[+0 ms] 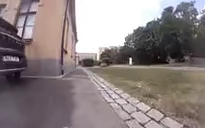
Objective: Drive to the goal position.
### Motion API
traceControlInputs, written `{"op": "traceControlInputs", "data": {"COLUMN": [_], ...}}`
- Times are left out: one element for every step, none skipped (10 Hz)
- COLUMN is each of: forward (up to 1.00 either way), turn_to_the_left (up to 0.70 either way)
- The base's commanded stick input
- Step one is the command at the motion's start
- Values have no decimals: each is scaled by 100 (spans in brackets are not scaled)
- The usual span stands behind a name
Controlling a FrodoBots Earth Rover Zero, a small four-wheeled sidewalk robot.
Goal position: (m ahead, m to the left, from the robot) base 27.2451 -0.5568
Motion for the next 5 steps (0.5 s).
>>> {"op": "traceControlInputs", "data": {"forward": [85,85,85,85,85], "turn_to_the_left": [29,34,0,0,0]}}
